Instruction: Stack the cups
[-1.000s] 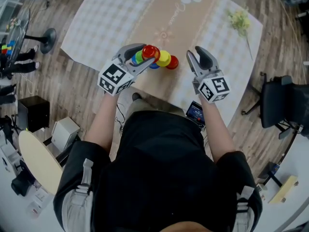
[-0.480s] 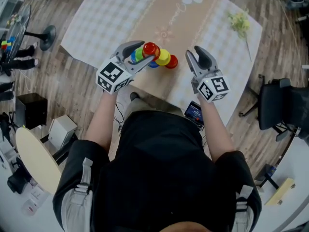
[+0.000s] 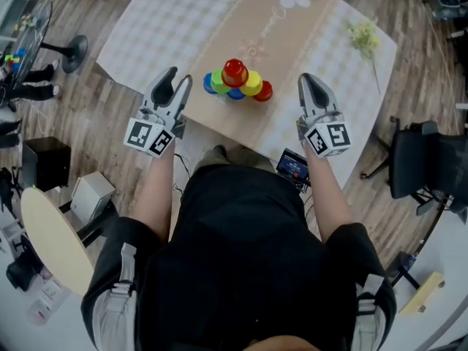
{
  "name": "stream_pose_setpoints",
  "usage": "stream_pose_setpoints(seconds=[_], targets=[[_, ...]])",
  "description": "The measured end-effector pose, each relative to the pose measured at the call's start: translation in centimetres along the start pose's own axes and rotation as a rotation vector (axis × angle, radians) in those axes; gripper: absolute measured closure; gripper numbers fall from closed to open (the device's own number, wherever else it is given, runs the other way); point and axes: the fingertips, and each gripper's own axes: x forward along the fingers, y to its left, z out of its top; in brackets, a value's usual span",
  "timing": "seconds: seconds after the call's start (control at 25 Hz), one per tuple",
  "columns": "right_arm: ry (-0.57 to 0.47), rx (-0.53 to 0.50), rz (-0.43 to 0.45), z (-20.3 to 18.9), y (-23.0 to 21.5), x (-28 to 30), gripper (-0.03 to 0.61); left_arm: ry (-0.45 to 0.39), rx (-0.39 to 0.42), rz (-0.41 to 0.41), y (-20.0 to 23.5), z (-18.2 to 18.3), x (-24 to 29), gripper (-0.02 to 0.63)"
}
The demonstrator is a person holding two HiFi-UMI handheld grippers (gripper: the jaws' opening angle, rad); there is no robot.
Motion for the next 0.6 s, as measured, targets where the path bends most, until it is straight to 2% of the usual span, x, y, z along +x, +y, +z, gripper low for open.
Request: stream_pose_setpoints(seconds=[0.08, 0.2, 0.32, 0.4, 0.6], targets=[[0.000, -0.002, -0.051, -0.1, -0.1, -1.0, 0.566, 0.017, 0.008, 0.040, 0.5, -1.2, -1.7, 0.442], [0.003, -0.011, -0.096, -0.1, 0.5, -2.3, 0.566, 0.049, 0.031, 0.054, 0.7, -2.9, -3.7, 0.458], [0.012, -0.018, -0.115, -0.2, 1.9, -3.3, 0.568, 0.077, 0.018, 0.065, 0.9, -4.1, -5.5, 0.526], [0.021, -0.028, -0.130, -0.3, 2.7, -4.0, 0.568, 0.077, 0.000, 0.066, 1.0, -4.3, -6.5, 0.610], [-0.016, -0.042, -0.123, -0.2, 5.5, -5.5, 0.568, 0.058, 0.000, 0.044, 0.8, -3.9, -8.5, 0.611]])
